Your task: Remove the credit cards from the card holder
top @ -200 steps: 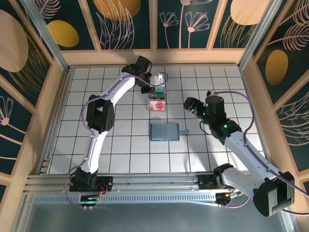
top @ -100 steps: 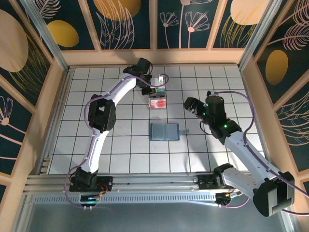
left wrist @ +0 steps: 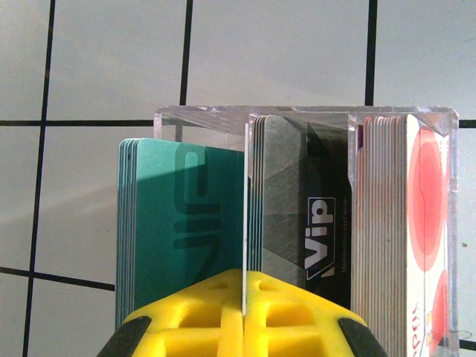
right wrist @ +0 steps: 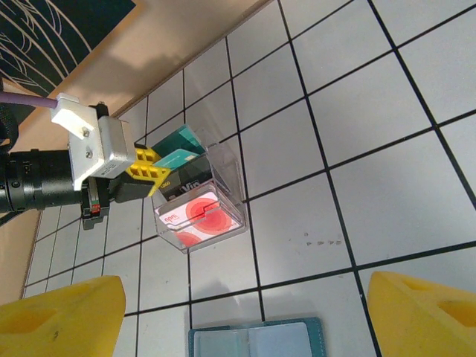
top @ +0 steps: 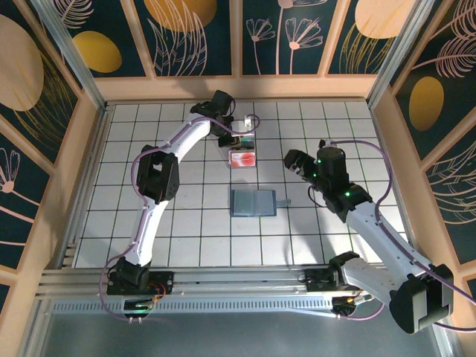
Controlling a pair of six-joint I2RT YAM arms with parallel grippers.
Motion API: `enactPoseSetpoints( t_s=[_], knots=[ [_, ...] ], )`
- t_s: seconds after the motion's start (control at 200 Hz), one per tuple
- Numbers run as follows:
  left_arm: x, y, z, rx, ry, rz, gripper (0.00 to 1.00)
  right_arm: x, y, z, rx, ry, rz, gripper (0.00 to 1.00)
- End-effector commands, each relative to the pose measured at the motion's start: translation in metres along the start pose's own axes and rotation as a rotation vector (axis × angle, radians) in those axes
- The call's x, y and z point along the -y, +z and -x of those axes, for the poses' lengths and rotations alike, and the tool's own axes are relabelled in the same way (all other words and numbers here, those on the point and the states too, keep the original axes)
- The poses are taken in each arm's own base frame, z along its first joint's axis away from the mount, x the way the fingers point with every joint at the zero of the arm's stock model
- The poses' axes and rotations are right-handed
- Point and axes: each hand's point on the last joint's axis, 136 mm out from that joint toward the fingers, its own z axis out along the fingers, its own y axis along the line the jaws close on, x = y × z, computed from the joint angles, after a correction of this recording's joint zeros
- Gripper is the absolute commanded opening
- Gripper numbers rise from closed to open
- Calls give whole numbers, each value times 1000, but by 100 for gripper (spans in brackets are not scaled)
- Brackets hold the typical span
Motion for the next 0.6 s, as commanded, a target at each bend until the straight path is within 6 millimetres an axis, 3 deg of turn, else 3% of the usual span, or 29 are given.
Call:
enactPoseSetpoints(
  t_s=[0.0, 0.235, 0.38, 0.596],
  knots=[
    [8, 3, -16, -61, -59, -39, 0, -7, -4, 10, 26, -3, 21, 85],
    [10, -6, -18, -84, -84, -31, 0, -7, -7, 10, 35, 1, 30, 85],
    [9, -12, -14, -74, -87, -25, 15, -8, -9, 11, 41, -3, 35, 86],
    [3, -27, -1, -54, -106, -15, 23, -9, -10, 12, 44, -6, 37, 86]
  ],
)
